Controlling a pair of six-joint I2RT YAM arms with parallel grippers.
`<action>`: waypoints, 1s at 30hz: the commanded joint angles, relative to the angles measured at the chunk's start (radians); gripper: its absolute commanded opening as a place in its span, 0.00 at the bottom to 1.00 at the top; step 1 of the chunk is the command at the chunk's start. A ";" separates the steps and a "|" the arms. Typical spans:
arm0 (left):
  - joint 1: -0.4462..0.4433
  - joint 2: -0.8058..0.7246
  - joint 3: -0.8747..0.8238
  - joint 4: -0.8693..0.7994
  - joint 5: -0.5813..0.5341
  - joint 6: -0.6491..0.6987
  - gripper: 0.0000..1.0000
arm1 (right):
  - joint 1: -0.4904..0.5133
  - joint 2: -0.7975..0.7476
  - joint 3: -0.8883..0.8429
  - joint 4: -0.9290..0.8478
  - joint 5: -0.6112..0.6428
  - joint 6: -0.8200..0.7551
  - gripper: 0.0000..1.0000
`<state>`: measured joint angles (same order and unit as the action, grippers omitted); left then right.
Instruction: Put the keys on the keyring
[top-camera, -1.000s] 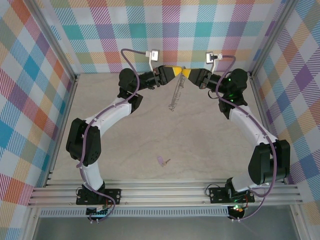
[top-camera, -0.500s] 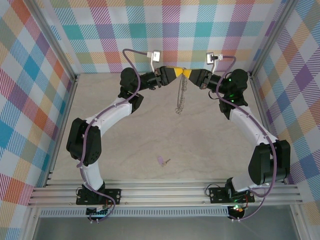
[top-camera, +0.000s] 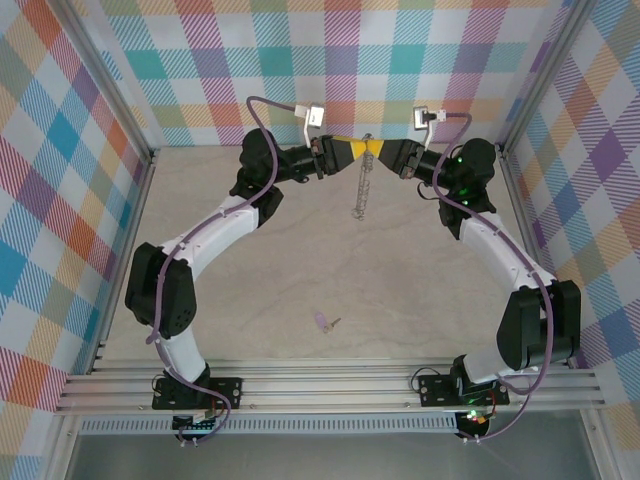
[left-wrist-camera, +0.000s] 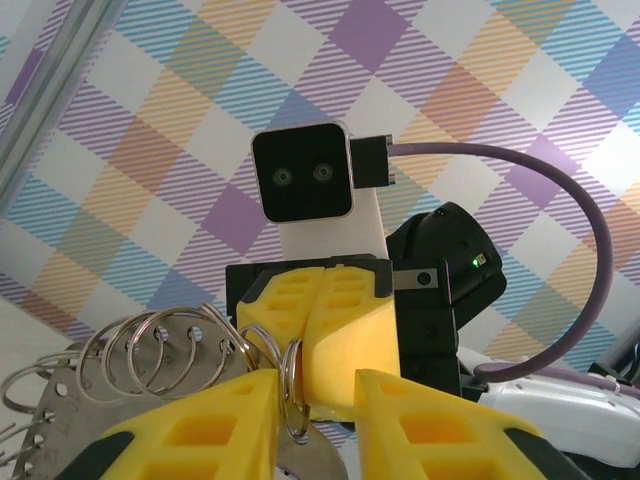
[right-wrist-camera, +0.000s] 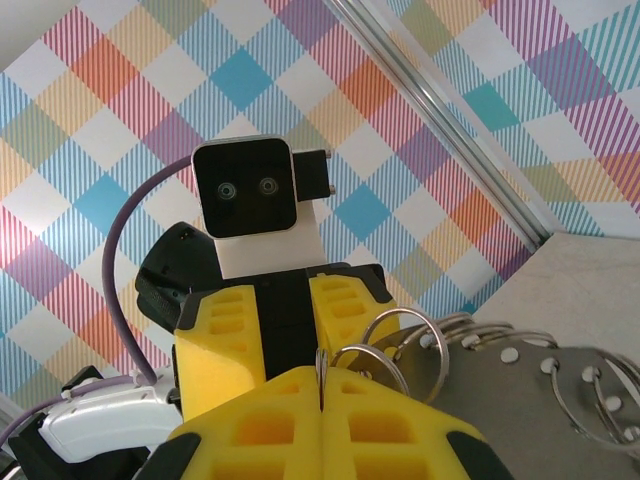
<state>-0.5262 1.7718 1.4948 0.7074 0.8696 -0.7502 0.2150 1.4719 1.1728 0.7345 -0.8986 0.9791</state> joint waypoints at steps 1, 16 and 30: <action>-0.012 -0.042 -0.001 -0.003 0.002 0.037 0.24 | -0.007 -0.038 -0.003 0.024 0.009 -0.020 0.00; -0.026 -0.009 0.038 0.007 0.023 0.020 0.19 | -0.008 -0.035 -0.005 0.033 -0.002 -0.013 0.00; -0.040 0.024 0.099 -0.057 0.048 0.057 0.23 | -0.007 -0.027 -0.004 0.023 -0.011 -0.017 0.00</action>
<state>-0.5400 1.7832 1.5410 0.6453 0.8742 -0.7193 0.2043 1.4624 1.1725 0.7372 -0.9024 0.9794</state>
